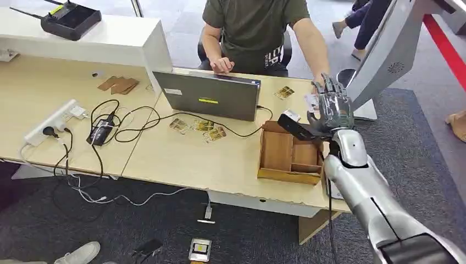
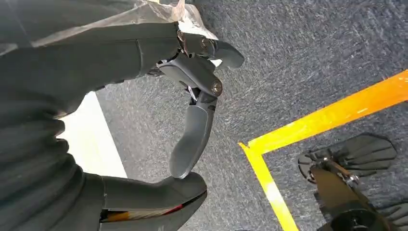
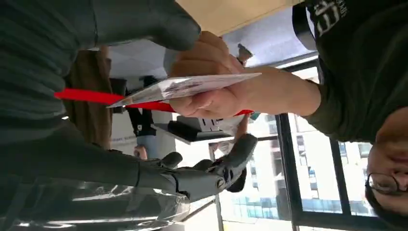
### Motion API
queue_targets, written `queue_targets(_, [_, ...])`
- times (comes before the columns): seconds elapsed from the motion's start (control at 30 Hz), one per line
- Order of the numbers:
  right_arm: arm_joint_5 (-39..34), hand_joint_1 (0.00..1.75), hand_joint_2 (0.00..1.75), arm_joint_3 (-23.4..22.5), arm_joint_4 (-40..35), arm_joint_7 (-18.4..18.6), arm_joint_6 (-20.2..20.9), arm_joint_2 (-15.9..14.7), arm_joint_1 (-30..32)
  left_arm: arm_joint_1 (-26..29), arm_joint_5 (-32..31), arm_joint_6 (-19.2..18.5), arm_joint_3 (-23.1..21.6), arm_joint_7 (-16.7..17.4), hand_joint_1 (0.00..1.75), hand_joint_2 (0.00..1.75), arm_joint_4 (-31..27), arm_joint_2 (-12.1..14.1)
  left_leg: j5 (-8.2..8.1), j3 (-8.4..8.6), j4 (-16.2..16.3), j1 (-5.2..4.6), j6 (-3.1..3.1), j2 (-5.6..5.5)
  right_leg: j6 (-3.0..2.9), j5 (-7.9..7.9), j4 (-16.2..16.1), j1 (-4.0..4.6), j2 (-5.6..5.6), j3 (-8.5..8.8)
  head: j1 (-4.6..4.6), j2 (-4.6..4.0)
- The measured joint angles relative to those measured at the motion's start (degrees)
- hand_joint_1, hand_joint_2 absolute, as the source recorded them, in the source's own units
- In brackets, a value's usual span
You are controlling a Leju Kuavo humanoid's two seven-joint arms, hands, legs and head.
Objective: Pass the card to the sensor for recognition and then transmit it.
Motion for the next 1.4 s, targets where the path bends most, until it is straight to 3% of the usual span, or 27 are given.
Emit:
queue_targets(0.33, [0.22,1.73,1.75,1.88,4.04,2.21,2.36,1.88,-1.05,-0.08,-0.44,0.30,-0.26,-0.22,0.00,1.75,0.00,-0.22,0.00,0.01,0.00,0.00,0.00,0.00,0.00,0.00,-0.01,0.00,0.00,0.00,-0.02,0.00])
queue_targets(0.9, [-0.63,1.75,1.75,2.90,6.20,2.51,3.78,1.66,-1.11,0.18,-0.46,0.92,-1.01,-0.74,0.00,1.75,0.00,-0.24,0.00,0.01,0.01,0.00,0.00,0.02,0.00,0.00,-0.01,0.00,0.00,0.00,-0.02,0.00])
queue_targets(1.1, [-3.80,1.75,1.75,2.86,5.88,0.74,1.44,1.44,-1.06,0.58,-0.31,1.55,-1.09,-1.18,0.00,1.75,0.00,-0.24,0.00,0.02,0.01,0.00,0.00,0.02,0.00,0.00,-0.02,0.00,0.00,-0.01,0.00,0.00])
queue_targets(1.4, [-15.19,1.75,1.75,-1.07,3.15,-5.66,-5.57,0.20,0.31,1.19,-0.13,3.28,-1.14,-2.38,0.00,1.75,0.00,-0.24,0.00,0.03,0.02,0.00,0.00,0.02,0.00,0.01,-0.03,0.00,0.00,0.00,-0.02,0.00])
